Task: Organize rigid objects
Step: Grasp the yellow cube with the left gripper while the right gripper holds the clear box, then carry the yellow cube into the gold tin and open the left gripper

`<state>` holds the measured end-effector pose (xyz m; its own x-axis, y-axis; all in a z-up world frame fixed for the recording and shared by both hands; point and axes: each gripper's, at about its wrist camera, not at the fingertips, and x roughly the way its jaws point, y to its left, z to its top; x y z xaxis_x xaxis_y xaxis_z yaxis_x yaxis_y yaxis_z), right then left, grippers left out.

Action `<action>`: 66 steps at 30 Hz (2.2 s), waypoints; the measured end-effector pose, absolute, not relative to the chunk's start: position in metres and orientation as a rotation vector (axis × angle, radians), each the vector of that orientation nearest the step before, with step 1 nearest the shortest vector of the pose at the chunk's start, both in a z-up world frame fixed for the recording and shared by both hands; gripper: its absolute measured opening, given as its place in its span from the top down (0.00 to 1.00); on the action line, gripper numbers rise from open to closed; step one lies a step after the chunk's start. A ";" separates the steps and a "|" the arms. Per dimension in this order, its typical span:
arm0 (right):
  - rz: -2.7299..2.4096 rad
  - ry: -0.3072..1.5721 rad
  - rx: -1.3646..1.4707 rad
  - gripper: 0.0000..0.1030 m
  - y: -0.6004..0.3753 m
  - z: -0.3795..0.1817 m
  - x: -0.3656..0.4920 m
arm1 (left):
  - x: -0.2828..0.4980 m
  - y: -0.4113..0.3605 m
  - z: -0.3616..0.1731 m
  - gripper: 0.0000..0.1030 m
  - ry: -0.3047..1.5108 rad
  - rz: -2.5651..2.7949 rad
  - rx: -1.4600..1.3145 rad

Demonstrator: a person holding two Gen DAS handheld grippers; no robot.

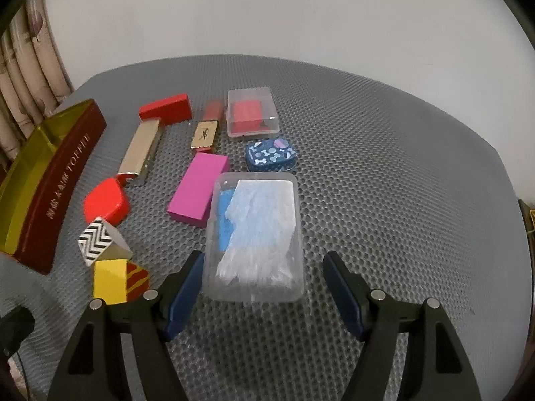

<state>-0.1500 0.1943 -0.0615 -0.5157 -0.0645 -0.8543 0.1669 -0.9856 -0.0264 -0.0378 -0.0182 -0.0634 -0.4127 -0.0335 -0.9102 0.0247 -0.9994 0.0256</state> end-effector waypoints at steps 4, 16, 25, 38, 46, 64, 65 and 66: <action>-2.619 0.190 1.458 0.28 0.190 -0.070 -0.158 | -0.040 -0.013 -0.066 0.10 -0.014 -2.609 1.691; -2.632 0.198 1.358 0.44 0.179 -0.075 -0.171 | -0.046 0.009 -0.074 0.10 0.014 -2.620 1.737; -2.720 0.177 1.370 0.44 0.211 -0.075 -0.179 | -0.053 0.033 -0.081 0.11 0.109 -2.619 1.844; -2.767 0.129 1.331 0.43 0.246 -0.089 -0.174 | -0.087 0.043 -0.091 0.24 0.318 -2.427 1.974; -2.764 0.120 1.327 0.43 0.256 -0.089 -0.161 | -0.106 0.047 -0.103 0.44 0.432 -2.314 2.026; -2.766 0.120 1.325 0.43 0.277 -0.087 -0.140 | -0.098 0.049 -0.106 0.73 0.448 -2.318 2.017; -2.767 0.119 1.326 0.43 0.277 -0.086 -0.140 | -0.096 0.049 -0.105 0.73 0.448 -2.326 2.022; -2.768 0.119 1.326 0.43 0.277 -0.086 -0.140 | -0.094 0.049 -0.104 0.73 0.445 -2.332 2.025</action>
